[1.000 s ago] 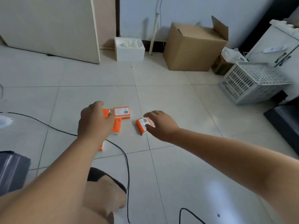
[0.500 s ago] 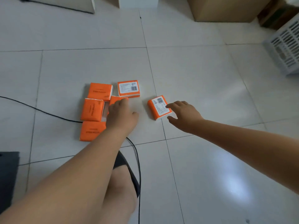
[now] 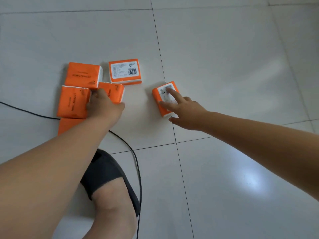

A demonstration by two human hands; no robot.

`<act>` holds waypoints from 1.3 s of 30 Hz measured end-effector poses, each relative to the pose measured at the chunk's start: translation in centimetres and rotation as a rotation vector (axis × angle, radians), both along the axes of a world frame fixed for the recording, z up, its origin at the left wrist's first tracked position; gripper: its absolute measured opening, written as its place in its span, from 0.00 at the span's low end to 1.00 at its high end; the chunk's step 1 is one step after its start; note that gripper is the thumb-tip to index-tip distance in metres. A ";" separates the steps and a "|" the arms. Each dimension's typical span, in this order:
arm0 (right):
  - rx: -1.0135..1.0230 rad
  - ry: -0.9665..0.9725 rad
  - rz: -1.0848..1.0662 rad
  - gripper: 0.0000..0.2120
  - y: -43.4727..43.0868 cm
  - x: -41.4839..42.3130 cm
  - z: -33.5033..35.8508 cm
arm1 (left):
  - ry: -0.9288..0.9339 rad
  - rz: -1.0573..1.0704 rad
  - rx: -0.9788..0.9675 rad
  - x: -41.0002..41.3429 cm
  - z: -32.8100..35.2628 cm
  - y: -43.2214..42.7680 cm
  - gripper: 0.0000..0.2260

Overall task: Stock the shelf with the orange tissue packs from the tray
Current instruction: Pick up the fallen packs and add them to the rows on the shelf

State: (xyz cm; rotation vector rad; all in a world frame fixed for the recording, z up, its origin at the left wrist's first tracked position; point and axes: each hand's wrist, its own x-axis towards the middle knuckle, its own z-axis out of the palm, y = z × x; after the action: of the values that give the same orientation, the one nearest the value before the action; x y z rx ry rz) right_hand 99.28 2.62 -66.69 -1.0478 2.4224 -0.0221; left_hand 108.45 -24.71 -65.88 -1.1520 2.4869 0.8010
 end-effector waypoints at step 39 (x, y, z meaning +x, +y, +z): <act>-1.144 -1.524 -0.520 0.09 -22.7 17.5 40.7 | 1.229 0.444 0.682 28.3 43.5 -8.5 0.20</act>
State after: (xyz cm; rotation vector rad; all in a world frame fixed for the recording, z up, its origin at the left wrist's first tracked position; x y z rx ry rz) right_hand 116.77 -20.09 -26.01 -0.3145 0.9829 -1.7646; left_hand 136.75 -33.19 -22.41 -1.0715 2.1854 2.8797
